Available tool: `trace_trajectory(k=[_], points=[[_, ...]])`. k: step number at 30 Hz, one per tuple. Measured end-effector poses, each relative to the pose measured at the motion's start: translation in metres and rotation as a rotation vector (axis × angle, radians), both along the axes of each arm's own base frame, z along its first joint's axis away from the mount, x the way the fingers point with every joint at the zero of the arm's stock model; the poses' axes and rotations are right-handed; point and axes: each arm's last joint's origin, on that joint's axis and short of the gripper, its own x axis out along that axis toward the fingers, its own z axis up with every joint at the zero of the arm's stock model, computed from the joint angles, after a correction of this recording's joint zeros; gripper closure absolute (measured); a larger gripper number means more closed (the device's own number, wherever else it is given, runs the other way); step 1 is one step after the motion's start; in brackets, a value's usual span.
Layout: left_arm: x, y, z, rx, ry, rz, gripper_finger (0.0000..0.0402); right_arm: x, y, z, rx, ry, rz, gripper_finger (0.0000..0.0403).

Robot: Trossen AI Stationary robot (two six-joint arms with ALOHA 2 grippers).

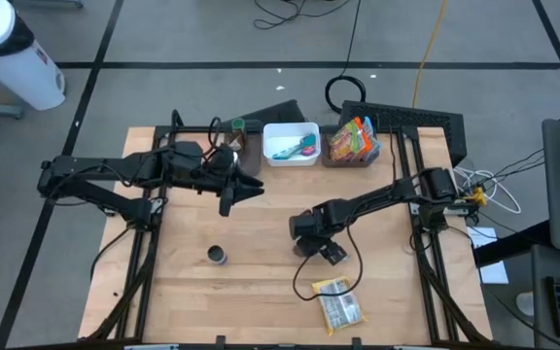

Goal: Pick & Place Food Item
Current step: Put the brown seasoning bottle into the left black bin

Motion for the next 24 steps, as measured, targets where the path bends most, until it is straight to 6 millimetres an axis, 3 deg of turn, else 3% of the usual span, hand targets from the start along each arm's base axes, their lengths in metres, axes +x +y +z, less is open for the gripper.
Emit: trace_trajectory(k=[9, 17, 21, 24], points=[[0.000, 0.001, 0.000, 0.021, 0.000, -0.001, 0.0268, 0.007, -0.007, -0.001, 0.031, -0.057, -0.110, 0.0149], [0.000, 0.004, 0.000, 0.015, 0.000, 0.012, 0.0268, 0.012, -0.017, -0.001, 0.050, -0.085, -0.209, 0.0216], [0.000, 0.004, 0.000, 0.012, 0.000, 0.012, 0.0268, 0.014, -0.021, -0.001, 0.059, -0.096, -0.249, 0.0209], [0.000, 0.004, 0.000, 0.012, 0.000, 0.013, 0.0268, 0.014, -0.023, -0.001, 0.064, -0.091, -0.276, 0.0169]])
